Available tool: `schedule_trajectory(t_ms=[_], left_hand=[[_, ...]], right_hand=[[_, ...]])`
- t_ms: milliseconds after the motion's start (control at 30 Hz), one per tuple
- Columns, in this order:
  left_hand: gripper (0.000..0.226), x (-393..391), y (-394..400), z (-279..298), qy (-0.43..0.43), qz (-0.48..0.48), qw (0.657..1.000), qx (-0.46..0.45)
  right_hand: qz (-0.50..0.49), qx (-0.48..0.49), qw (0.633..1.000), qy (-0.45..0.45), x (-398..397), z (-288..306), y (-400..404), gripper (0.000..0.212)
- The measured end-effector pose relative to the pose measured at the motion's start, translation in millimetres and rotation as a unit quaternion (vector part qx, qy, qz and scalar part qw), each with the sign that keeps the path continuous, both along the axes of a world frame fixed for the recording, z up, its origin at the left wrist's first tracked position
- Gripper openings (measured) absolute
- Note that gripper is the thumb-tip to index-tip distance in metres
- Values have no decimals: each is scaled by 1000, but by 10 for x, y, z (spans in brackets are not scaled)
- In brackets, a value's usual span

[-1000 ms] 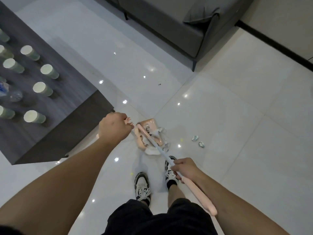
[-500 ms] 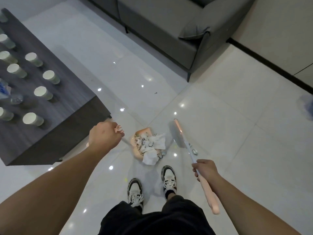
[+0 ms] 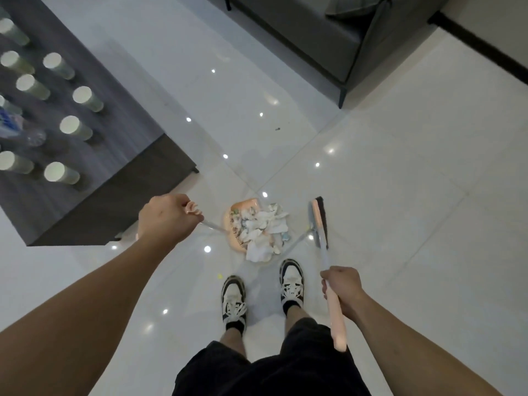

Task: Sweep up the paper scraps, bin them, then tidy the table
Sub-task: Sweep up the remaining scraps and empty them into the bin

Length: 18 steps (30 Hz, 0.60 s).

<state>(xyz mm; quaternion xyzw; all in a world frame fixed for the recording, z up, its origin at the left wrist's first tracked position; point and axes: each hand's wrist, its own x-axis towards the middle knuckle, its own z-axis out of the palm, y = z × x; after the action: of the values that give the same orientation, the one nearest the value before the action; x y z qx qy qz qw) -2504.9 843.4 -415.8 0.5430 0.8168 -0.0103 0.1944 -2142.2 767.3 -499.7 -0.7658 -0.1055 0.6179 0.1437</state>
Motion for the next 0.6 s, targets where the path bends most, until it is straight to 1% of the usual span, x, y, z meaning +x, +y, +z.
schedule_trajectory(t_ms=[100,133,167,200,233,300,400,533,600], left_hand=[[21,2,-34,-15,9,-5,1000,17],[21,0,-40,-27,15,-10,999,26],[22,-10,-44,-40,20,-15,999,31],[22,-29,-44,-48,23,-20,999,34],[22,-56,-44,-53,24,-24,999,33],[22,-124,-55,-54,20,-26,999,31],[22,-244,-110,-53,19,-32,999,31],[22,-396,-142,-41,-7,-33,999,29],[22,-426,-142,-24,-13,-41,999,26]], right_hand=[[51,0,998,42,-319,-16,31,41],[65,5,997,50,-444,19,62,7],[81,5,995,60,-547,22,90,12],[104,-6,992,67,-626,7,107,23],[109,-8,990,93,-720,20,128,24],[137,-10,985,105,-869,83,145,18],[142,-4,987,79,-971,183,85,20],[116,24,992,44,-876,322,-9,10],[98,32,994,21,-802,331,-51,22]])
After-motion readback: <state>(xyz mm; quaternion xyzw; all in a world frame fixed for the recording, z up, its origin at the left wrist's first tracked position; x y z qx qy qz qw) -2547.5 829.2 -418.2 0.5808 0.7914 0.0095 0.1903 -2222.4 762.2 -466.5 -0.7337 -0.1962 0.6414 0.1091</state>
